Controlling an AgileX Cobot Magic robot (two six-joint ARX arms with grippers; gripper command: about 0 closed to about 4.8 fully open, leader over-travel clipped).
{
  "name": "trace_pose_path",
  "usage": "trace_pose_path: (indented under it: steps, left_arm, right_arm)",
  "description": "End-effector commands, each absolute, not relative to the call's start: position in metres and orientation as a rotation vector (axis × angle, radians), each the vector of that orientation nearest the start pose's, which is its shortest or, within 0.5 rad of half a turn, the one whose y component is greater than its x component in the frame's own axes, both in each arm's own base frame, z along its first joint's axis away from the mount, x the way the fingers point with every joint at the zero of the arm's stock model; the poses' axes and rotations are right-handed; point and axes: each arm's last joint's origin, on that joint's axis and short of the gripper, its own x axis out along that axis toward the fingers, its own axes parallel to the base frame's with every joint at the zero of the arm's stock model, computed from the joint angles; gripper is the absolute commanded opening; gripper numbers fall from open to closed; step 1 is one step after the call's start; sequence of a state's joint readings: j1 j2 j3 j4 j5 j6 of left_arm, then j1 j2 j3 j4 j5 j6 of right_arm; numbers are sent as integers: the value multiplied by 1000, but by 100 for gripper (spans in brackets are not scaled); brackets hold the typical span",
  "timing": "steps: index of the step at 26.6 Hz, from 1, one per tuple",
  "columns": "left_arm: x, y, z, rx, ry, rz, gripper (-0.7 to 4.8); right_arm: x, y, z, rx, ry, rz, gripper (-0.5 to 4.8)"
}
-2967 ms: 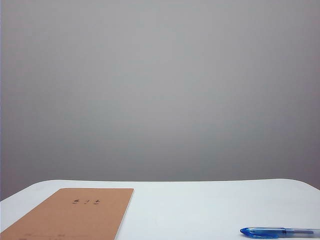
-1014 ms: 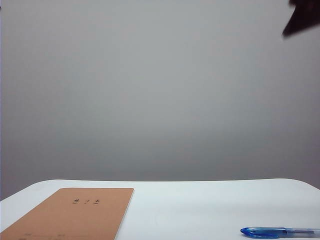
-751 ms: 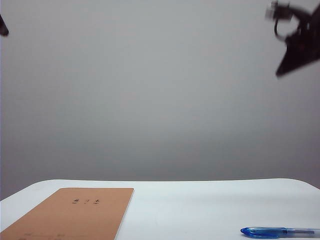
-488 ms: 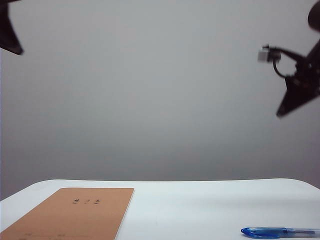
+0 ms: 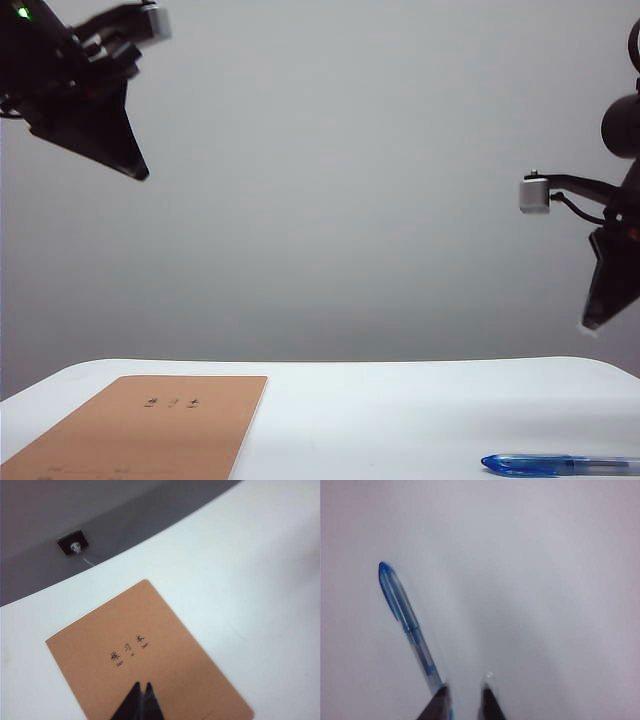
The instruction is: Pick up a pen on the table and place it on the notebook.
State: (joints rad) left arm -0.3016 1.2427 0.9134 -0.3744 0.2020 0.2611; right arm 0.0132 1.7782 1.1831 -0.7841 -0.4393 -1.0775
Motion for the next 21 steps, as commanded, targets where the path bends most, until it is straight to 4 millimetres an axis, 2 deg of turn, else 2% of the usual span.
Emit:
trace_pose_path:
  steps: [1,3,7,10,14,17,21]
  left_arm:
    - [249,-82,271,298,614,-574,-5]
    - [251,-83,272,297,586,-573,-5]
    - [253,-85,275,287,545,-594,-5]
    - [253,-85,275,286,542,-597,-5]
    - [252,-84,274,278,569,-586,-5]
    - [251,-84,272,278,594,-592,-5]
    - [247,-84,268,274,640,-660,-5]
  right_arm:
    - [324,17,176,-655,1050,1087,162]
    - [320,17,174,-695,1068,1132,252]
    - [321,20,170,-741,1087,1129,256]
    - [322,24,162,-775,1092,1171,279]
    - [330,40,142,-837,1075,1217,288]
    - [333,47,125,-834,1097,1248,307]
    - [334,49,111,-819,1120,1271,307]
